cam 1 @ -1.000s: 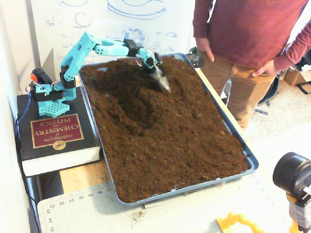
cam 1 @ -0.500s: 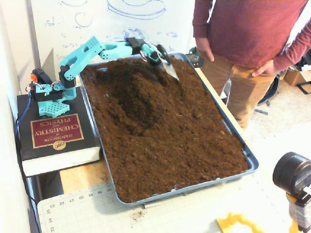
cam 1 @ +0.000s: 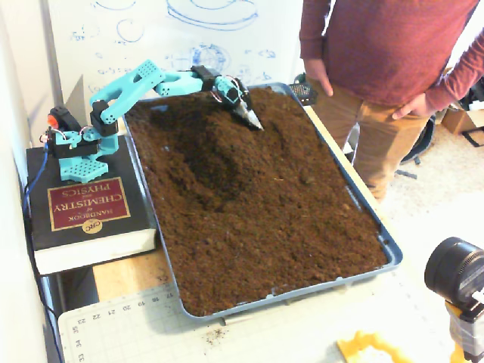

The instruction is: Build a berm.

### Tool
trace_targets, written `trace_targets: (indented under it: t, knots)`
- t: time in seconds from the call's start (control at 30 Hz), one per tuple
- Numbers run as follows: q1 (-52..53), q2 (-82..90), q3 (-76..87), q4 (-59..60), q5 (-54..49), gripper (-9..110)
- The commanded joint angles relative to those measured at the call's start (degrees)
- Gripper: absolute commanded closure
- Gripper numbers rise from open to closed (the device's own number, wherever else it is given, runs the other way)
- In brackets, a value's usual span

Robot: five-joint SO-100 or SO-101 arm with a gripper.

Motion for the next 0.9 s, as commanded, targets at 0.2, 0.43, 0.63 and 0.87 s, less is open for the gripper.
trace_targets:
  t: [0.2, 0.43, 0.63, 0.87]
  knots:
    - [0.6, 2.7, -1.5, 0.1, -0.4, 101]
    - [0.6, 14.2, 15.3, 0.0, -0.5, 101]
    - [0.4, 22.3, 26.4, 0.0, -0.5, 101]
    - [0.0, 28.0, 33.2, 0.0, -0.5, 101]
